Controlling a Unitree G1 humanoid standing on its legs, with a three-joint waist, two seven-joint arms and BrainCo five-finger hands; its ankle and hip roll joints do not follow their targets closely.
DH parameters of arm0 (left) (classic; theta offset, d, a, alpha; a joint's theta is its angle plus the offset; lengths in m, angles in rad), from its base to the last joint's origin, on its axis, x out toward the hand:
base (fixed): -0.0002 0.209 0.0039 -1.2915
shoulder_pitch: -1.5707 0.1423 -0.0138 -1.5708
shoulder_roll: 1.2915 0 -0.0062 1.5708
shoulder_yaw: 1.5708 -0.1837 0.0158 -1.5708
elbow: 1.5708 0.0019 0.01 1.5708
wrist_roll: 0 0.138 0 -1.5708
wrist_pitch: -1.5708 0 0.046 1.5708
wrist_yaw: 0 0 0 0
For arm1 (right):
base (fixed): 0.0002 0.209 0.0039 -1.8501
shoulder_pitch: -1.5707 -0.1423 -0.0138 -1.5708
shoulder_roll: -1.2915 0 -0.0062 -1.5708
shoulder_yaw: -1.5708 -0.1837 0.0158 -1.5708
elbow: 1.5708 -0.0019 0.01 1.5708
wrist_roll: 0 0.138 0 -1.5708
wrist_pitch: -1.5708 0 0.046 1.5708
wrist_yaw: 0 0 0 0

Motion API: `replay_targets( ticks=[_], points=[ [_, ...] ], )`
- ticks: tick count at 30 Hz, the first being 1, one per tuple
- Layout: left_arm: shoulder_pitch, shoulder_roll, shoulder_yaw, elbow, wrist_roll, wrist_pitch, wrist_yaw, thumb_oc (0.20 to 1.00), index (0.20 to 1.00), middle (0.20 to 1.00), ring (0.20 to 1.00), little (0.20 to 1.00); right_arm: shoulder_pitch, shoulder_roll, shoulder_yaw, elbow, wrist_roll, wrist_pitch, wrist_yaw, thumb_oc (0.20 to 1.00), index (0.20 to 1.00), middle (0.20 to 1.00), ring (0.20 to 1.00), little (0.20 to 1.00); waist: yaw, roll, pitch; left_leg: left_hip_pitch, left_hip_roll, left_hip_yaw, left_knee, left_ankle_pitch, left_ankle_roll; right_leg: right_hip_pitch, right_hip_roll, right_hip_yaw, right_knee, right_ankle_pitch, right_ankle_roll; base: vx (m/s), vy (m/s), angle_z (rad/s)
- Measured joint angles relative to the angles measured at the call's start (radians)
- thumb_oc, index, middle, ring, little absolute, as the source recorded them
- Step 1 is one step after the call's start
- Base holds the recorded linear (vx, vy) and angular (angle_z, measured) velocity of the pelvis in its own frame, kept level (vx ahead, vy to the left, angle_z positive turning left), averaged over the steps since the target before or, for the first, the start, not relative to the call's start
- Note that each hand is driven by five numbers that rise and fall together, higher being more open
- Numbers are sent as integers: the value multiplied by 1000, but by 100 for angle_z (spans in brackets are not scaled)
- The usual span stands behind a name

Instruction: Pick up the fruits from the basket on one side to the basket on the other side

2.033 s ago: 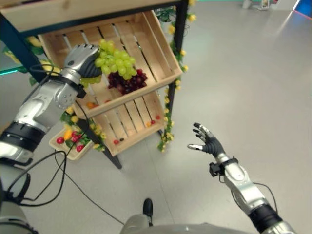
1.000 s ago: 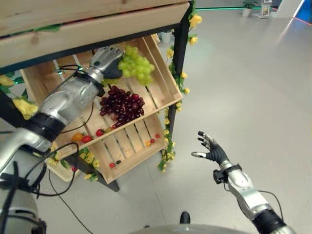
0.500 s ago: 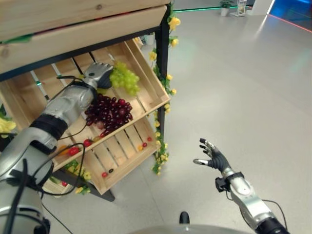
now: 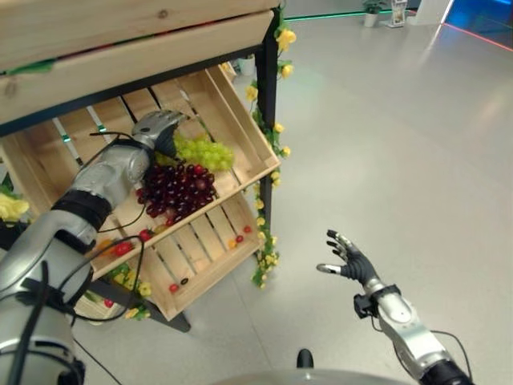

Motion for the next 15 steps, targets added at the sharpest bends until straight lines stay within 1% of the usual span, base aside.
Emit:
replay_targets(
  ticks=[11, 14, 15],
  points=[
    [0, 1, 0, -8, -8, -1, -2, 1000, 1000, 1000, 1000, 1000, 7, 0, 0, 0, 1, 0, 16, 1000, 1000, 1000, 1000, 1000, 1, 0, 0, 1, 0, -1, 0, 0, 0, 2, 0, -1, 0, 0, 0, 0, 0, 0],
    [2, 7, 6, -55, -8, 0, 1, 1000, 1000, 1000, 1000, 1000, 7, 0, 0, 0, 0, 0, 19, 1000, 1000, 1000, 1000, 1000, 6, -1, 0, 1, 0, -2, 0, 0, 0, 2, 0, -2, 0, 0, 0, 0, 0, 0],
    [4, 9, 33, -102, -9, -1, 3, 1000, 1000, 1000, 1000, 1000, 8, 0, 0, 1, 0, 1, 18, 1000, 1000, 1000, 1000, 1000, 8, -3, 0, 0, 0, -3, 0, 0, 0, 2, 0, -2, 0, 0, 0, 0, 0, 0]
  ],
)
